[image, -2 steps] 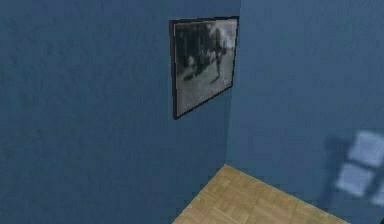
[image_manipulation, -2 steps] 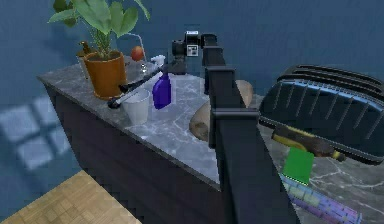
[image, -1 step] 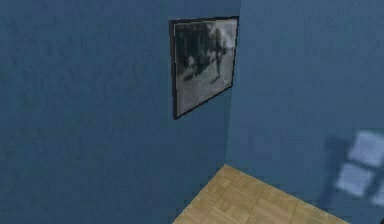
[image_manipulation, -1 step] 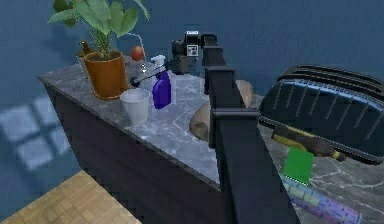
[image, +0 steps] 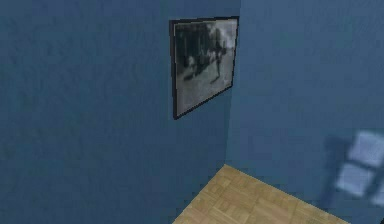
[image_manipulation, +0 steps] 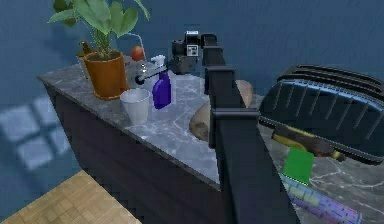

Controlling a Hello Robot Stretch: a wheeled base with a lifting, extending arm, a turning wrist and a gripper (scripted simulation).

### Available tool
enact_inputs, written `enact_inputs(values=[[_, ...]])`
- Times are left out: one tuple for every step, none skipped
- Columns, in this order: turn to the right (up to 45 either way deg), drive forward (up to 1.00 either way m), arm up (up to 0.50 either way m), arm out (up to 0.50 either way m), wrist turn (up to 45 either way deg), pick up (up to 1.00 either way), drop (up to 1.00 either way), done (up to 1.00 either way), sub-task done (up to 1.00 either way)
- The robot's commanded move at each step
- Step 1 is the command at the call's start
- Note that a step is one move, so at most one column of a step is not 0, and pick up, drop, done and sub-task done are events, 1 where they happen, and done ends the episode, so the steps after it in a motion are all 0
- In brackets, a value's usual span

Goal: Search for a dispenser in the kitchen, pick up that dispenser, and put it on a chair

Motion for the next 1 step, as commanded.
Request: enact_inputs(values=[[0.0,0.00,-0.16,0.00,0.0,0.00,0.00,0.00,0.00]])
